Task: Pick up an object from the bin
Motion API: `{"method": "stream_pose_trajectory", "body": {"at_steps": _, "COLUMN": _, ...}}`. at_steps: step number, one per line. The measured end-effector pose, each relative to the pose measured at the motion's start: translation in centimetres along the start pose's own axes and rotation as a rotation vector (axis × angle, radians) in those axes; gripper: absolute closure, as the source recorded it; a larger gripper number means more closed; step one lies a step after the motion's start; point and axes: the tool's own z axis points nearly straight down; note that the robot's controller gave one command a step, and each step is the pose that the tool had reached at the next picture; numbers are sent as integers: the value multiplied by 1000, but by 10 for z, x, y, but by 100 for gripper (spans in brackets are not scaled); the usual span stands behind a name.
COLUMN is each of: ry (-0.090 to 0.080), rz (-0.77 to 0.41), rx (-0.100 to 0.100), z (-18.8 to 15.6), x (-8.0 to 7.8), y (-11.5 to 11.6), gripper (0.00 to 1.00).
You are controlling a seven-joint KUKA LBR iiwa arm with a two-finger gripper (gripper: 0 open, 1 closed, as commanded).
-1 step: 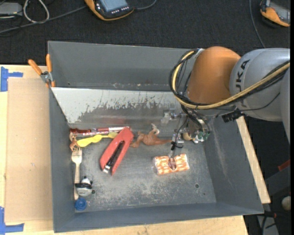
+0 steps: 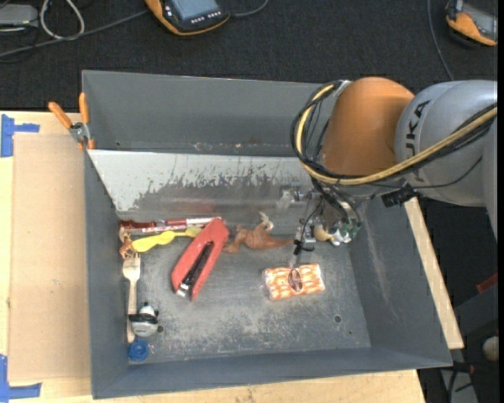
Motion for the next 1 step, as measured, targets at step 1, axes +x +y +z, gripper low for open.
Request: {"method": "stream_pose_trajectory", "body": {"at_steps": 1, "ry": 13, "rz": 35, "rx": -1, "z": 73, "x": 65, "y": -13, "gripper": 0}}
